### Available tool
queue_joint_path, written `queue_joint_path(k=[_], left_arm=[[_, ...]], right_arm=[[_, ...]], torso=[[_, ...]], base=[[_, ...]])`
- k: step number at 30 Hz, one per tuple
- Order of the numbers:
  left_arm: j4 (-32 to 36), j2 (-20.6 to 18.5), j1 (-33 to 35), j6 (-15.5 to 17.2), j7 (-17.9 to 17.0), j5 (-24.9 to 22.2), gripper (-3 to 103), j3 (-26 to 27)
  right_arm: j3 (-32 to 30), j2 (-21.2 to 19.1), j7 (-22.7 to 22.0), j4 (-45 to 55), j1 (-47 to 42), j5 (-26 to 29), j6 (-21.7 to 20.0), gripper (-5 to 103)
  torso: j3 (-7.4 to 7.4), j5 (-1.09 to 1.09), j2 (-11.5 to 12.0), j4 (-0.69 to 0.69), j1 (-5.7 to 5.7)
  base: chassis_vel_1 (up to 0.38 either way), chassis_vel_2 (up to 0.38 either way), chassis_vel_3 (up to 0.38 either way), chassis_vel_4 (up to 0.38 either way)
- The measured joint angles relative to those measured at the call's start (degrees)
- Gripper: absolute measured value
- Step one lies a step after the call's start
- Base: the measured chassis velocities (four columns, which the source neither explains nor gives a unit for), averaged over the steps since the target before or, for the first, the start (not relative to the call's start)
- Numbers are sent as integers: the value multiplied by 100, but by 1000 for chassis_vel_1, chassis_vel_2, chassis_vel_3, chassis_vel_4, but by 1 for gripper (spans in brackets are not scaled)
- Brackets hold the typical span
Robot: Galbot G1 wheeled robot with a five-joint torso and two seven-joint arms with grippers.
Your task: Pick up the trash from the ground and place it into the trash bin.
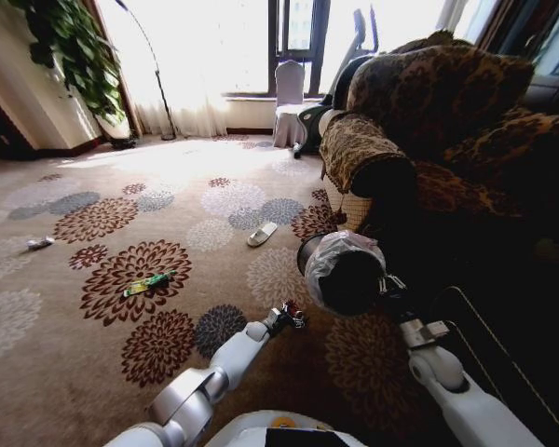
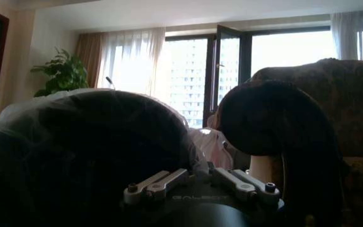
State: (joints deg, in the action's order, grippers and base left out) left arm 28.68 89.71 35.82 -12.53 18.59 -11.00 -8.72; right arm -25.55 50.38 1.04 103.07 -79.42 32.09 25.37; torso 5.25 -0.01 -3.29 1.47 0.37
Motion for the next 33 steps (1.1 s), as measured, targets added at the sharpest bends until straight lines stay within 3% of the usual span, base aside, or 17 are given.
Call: queue_joint_path(k=[4, 7, 8, 14, 19, 24, 27, 33], left_arm=[[-12, -28, 48, -6, -73, 97, 69, 84], [8, -94, 117, -72, -74, 157, 52, 163], [8, -94, 117, -72, -74, 157, 52, 163], [175, -189, 240, -116, -112, 179, 25, 265], [570, -386, 392, -154, -96, 176, 12, 263], [1447, -820, 790, -140, -459, 229, 12, 247], [1773, -1000, 956, -140, -487, 183, 12, 270], [3678, -1772, 1904, -232, -414, -709, 12, 511]], right_arm=[[-10, 2, 0, 0, 5, 13, 0, 0], [-12, -2, 0, 48, -21, 14, 0, 0], [-12, -2, 0, 48, -21, 14, 0, 0], [-57, -67, 0, 73, -61, 30, -2, 0], [-69, -40, 0, 81, -68, 43, -2, 0], [-69, 55, 0, 25, -62, -6, -2, 0], [-39, 76, -1, -8, -27, -17, -16, 0], [179, 227, 0, -216, 353, -37, -181, 0]], torso=[[0, 2, 0, 1, 1], [0, 1, 0, 0, 0], [0, 1, 0, 0, 0], [0, 0, 0, -1, 1], [2, 2, 0, 2, 2], [2, 0, 0, 0, 2], [1, 0, 0, 0, 2], [1, -2, 0, 3, 2]], base=[[0, 0, 0, 0], [0, 0, 0, 0], [0, 0, 0, 0], [0, 0, 0, 0], [0, 0, 0, 0], [0, 0, 0, 0], [0, 0, 0, 0], [0, 0, 0, 0]])
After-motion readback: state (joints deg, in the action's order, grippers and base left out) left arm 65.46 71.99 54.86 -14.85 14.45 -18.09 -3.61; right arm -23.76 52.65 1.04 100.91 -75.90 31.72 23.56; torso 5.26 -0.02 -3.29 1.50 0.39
